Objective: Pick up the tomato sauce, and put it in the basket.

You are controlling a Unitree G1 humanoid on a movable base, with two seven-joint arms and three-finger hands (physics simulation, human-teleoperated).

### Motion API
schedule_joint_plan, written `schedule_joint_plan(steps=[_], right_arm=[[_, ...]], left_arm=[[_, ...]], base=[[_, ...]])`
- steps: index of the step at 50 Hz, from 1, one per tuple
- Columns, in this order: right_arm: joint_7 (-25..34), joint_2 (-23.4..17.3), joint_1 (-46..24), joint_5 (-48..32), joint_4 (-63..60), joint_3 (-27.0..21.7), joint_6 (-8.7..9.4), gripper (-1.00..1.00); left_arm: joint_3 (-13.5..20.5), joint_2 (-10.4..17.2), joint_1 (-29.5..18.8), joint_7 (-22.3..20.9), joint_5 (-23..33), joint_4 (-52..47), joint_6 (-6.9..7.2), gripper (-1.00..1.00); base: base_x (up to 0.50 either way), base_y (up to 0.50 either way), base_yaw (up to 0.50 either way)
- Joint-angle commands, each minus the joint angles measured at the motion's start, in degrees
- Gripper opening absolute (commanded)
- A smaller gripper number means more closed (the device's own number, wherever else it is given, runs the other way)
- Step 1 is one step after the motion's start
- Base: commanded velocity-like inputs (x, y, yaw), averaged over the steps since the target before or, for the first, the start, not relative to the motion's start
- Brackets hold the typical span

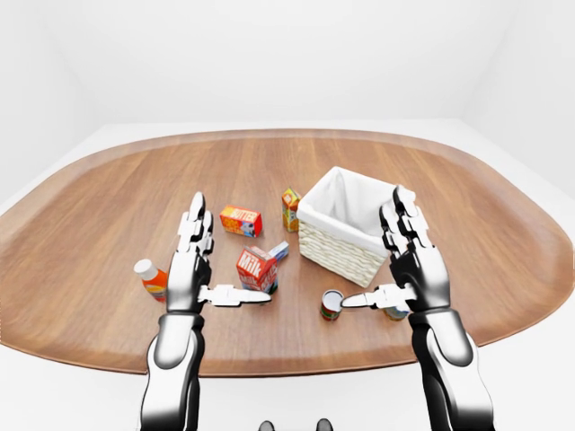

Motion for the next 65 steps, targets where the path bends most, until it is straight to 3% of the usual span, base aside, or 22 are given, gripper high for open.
schedule_joint_plan(steps=[1,3,15,19,28,37,65], right_arm=[[-1.59,0.03,-0.67,-1.6,0.55,-0.33,0.0,1.0],[-0.54,0.3,-0.5,1.16,-0.37,-0.81,0.0,1.0],[-0.73,0.11,-0.13,0.06,0.2,0.09,0.0,1.0],[4.1,-0.37,2.11,3.48,-2.41,1.02,0.0,1.0],[0.88,0.11,0.4,-0.04,0.72,0.67,0.0,1.0],[0.0,0.07,0.36,-0.52,0.21,0.91,0.0,1.0],[2.51,-0.59,-0.31,-4.33,3.89,0.88,0.0,1.0]], left_arm=[[-0.42,-0.07,0.26,-0.04,0.41,1.09,0.0,1.0],[-0.43,-0.07,0.16,0.01,0.47,1.34,0.0,1.0],[-0.66,-0.12,0.48,-0.06,0.63,0.94,0.0,1.0],[-0.69,-0.1,0.49,-0.09,0.66,1.01,0.0,1.0],[-0.6,-0.11,0.42,-0.07,0.58,1.18,0.0,1.0],[-0.67,-0.1,0.52,-0.12,0.62,1.25,0.0,1.0],[-0.89,-0.14,0.7,-0.12,0.72,1.44,0.0,1.0]], base=[[0.0,0.0,0.0],[0.0,0.0,0.0],[0.0,0.0,0.0],[0.12,0.0,0.0],[0.47,0.0,0.0],[0.01,0.0,0.0],[0.0,0.0,0.0]])
